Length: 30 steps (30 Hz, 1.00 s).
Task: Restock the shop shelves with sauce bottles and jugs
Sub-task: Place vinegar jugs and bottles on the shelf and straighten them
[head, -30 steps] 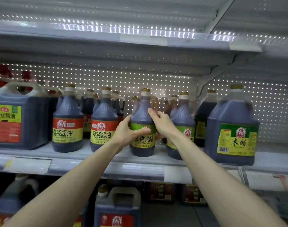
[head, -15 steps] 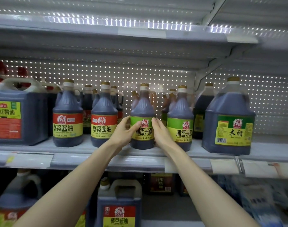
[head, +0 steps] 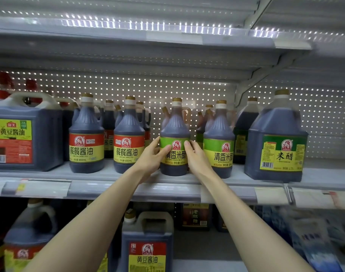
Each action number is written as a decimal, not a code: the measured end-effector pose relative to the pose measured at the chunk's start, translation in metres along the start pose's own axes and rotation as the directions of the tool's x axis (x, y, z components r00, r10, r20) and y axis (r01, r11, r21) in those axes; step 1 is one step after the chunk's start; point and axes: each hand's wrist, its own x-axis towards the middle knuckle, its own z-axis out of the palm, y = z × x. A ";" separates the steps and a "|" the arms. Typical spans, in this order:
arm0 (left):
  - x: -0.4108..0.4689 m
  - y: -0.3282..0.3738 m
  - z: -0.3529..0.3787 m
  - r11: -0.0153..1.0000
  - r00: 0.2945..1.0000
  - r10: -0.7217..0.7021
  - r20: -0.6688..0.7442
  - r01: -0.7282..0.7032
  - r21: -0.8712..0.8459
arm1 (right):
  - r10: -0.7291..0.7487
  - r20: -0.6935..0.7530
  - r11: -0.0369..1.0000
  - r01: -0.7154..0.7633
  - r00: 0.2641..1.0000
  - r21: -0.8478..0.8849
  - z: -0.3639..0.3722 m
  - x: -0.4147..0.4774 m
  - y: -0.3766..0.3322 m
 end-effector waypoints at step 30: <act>-0.035 0.025 -0.008 0.971 0.998 0.041 -0.049 -0.028 0.239 | -0.018 -0.056 1.000 0.019 0.998 0.020 -0.021 -0.032 -0.028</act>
